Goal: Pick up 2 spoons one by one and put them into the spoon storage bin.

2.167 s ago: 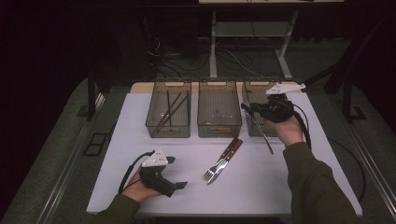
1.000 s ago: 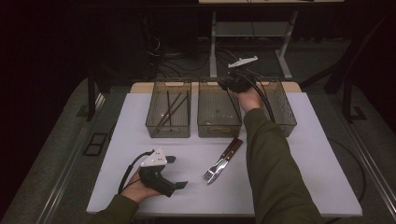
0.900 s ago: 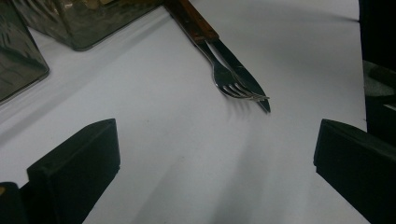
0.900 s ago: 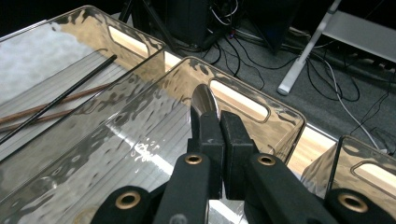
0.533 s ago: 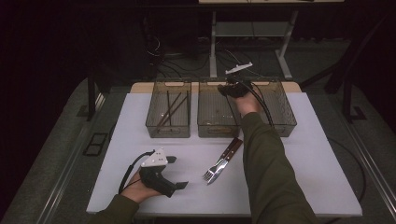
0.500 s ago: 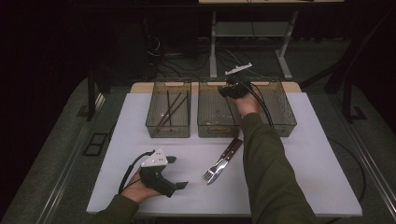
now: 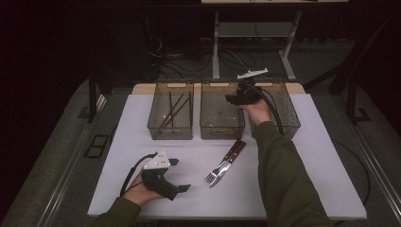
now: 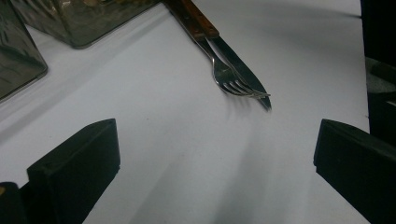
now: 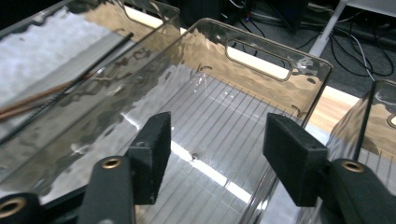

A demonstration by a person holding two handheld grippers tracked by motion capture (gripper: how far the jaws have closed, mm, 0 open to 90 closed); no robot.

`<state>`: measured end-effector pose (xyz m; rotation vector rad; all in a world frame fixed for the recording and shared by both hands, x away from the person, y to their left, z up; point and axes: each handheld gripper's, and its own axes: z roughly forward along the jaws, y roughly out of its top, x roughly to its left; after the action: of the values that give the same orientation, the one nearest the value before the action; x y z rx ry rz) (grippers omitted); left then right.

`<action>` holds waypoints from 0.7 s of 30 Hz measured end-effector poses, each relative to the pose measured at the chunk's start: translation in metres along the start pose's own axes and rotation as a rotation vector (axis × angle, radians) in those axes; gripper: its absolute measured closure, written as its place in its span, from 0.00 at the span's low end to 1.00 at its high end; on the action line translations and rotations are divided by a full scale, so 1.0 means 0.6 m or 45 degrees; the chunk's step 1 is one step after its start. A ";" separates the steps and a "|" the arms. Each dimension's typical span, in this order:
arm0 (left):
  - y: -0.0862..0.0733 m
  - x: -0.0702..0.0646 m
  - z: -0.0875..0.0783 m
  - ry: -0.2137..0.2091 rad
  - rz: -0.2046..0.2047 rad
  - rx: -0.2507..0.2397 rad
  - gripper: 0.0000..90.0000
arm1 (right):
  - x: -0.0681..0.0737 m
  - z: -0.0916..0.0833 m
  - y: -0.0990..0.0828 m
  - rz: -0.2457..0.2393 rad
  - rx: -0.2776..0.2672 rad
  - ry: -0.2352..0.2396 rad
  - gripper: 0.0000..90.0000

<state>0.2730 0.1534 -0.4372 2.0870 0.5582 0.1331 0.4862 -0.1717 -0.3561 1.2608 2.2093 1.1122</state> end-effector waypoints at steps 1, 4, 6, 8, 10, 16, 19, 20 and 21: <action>0.000 0.000 0.000 0.001 0.000 0.001 0.00 | -0.001 -0.006 -0.002 0.012 -0.011 0.017 0.44; 0.000 0.000 0.001 0.003 -0.001 0.004 0.00 | 0.000 -0.027 -0.008 0.016 -0.026 0.050 0.43; 0.000 -0.001 0.002 0.003 -0.012 -0.001 0.00 | 0.003 -0.044 -0.014 0.010 -0.034 0.074 0.42; -0.001 -0.001 0.002 0.004 -0.015 0.000 0.00 | 0.006 -0.059 -0.020 -0.002 -0.039 0.082 0.42; -0.001 -0.001 0.002 0.004 -0.016 0.000 0.00 | 0.007 -0.071 -0.026 -0.009 -0.045 0.091 0.41; -0.002 -0.001 0.003 0.008 -0.014 0.008 0.00 | 0.010 -0.109 -0.050 -0.015 -0.053 0.122 0.42; -0.003 -0.002 0.003 0.011 -0.016 0.009 0.00 | 0.011 -0.123 -0.065 -0.026 -0.055 0.129 0.43; -0.003 -0.002 0.003 0.011 -0.016 0.009 0.00 | 0.011 -0.126 -0.069 -0.032 -0.056 0.128 0.43; -0.003 -0.001 0.003 0.012 -0.016 0.010 0.00 | 0.012 -0.130 -0.074 -0.032 -0.061 0.124 0.44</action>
<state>0.2722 0.1525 -0.4395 2.0910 0.5780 0.1342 0.4084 -0.2140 -0.3415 1.1792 2.2480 1.2338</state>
